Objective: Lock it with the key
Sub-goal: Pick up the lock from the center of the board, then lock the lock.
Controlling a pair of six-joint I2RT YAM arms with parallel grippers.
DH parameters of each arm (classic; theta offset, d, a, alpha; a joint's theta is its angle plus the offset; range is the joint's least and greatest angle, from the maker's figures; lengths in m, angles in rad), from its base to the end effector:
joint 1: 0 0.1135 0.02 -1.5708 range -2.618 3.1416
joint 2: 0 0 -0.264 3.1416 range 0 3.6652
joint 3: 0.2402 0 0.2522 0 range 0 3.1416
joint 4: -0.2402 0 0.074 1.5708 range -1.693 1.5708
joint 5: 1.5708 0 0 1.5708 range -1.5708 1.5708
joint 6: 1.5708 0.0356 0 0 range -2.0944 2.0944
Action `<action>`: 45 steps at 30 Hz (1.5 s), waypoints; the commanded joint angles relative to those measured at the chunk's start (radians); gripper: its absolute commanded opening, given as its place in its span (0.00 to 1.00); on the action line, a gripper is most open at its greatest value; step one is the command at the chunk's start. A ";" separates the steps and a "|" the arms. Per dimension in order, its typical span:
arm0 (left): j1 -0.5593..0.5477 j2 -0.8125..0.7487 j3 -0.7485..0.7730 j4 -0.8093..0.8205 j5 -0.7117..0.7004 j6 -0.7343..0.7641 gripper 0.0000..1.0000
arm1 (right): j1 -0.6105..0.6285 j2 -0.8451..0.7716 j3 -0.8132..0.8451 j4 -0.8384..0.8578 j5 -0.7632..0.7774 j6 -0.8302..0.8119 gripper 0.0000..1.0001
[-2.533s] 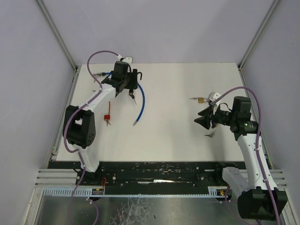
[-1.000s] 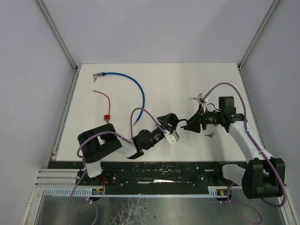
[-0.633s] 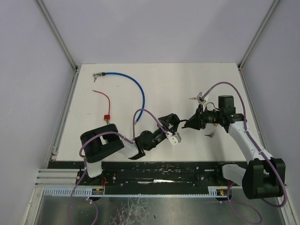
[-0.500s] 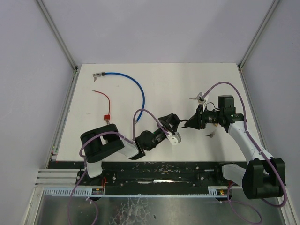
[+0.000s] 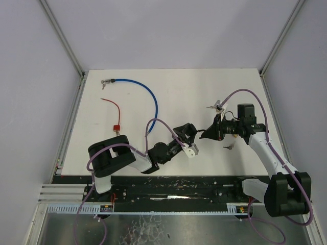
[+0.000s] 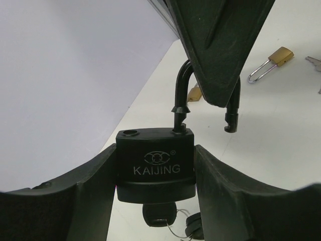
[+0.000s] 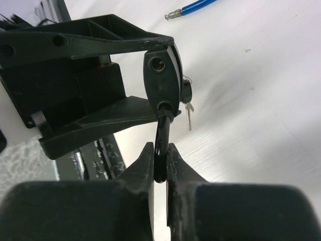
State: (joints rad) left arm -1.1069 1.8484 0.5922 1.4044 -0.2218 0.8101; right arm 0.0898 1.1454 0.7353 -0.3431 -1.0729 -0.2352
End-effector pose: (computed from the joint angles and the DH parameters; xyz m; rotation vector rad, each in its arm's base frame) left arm 0.1559 -0.2941 0.1691 1.0529 0.9629 -0.0869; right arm 0.2223 0.0514 0.2491 -0.8398 1.9082 1.1338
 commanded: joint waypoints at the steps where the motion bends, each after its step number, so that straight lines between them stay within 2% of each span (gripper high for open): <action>1: -0.013 -0.004 0.045 0.182 -0.023 0.013 0.00 | 0.017 0.000 0.038 -0.012 -0.010 -0.029 0.01; 3: -0.014 -0.009 0.045 0.170 -0.038 -0.005 0.01 | 0.016 -0.017 0.064 -0.048 -0.007 -0.068 0.00; 4: -0.014 -0.014 0.041 0.160 -0.046 -0.019 0.06 | 0.016 -0.029 0.076 -0.065 -0.012 -0.087 0.00; 5: -0.015 -0.019 0.032 0.153 -0.049 -0.031 0.14 | 0.016 -0.042 0.086 -0.075 -0.015 -0.102 0.00; 7: -0.014 -0.030 -0.004 0.153 -0.036 -0.062 0.39 | 0.014 -0.073 0.093 -0.080 -0.016 -0.122 0.00; 12: -0.014 -0.075 -0.100 0.141 0.031 -0.134 0.83 | -0.001 -0.112 0.091 -0.065 -0.037 -0.122 0.00; 13: -0.013 -0.090 -0.118 0.140 0.034 -0.157 0.89 | -0.001 -0.112 0.093 -0.068 -0.044 -0.125 0.00; 16: -0.011 -0.155 -0.156 0.127 0.050 -0.230 0.98 | -0.004 -0.112 0.100 -0.087 -0.063 -0.146 0.00; 19: -0.012 -0.246 -0.171 0.038 0.082 -0.305 1.00 | -0.004 -0.118 0.105 -0.107 -0.089 -0.164 0.00; 22: -0.013 -0.361 -0.197 -0.088 0.130 -0.330 0.98 | -0.008 -0.123 0.109 -0.117 -0.102 -0.167 0.00; 25: -0.010 -0.471 -0.220 -0.177 0.199 -0.335 0.88 | -0.010 -0.117 0.112 -0.125 -0.105 -0.170 0.00; 26: -0.006 -0.498 -0.205 -0.241 0.211 -0.346 0.80 | -0.010 -0.116 0.112 -0.127 -0.107 -0.173 0.00; 28: 0.006 -0.533 -0.149 -0.372 0.221 -0.387 0.55 | -0.010 -0.116 0.112 -0.129 -0.108 -0.175 0.00; 32: 0.034 -0.551 -0.086 -0.511 0.215 -0.492 0.21 | -0.010 -0.120 0.110 -0.131 -0.108 -0.179 0.00; 35: 0.067 -0.542 -0.064 -0.565 0.262 -0.532 0.15 | -0.010 -0.118 0.109 -0.131 -0.110 -0.179 0.00; 38: 0.104 -0.510 -0.029 -0.608 0.295 -0.582 0.14 | -0.010 -0.118 0.109 -0.135 -0.118 -0.183 0.00; 45: 0.131 -0.393 0.095 -0.677 0.251 -0.623 0.14 | -0.010 -0.115 0.108 -0.151 -0.135 -0.202 0.00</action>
State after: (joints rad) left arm -0.9848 1.4113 0.6071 0.7830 0.0341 0.2371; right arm 0.0841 1.0554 0.7826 -0.5186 -1.1030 -0.4164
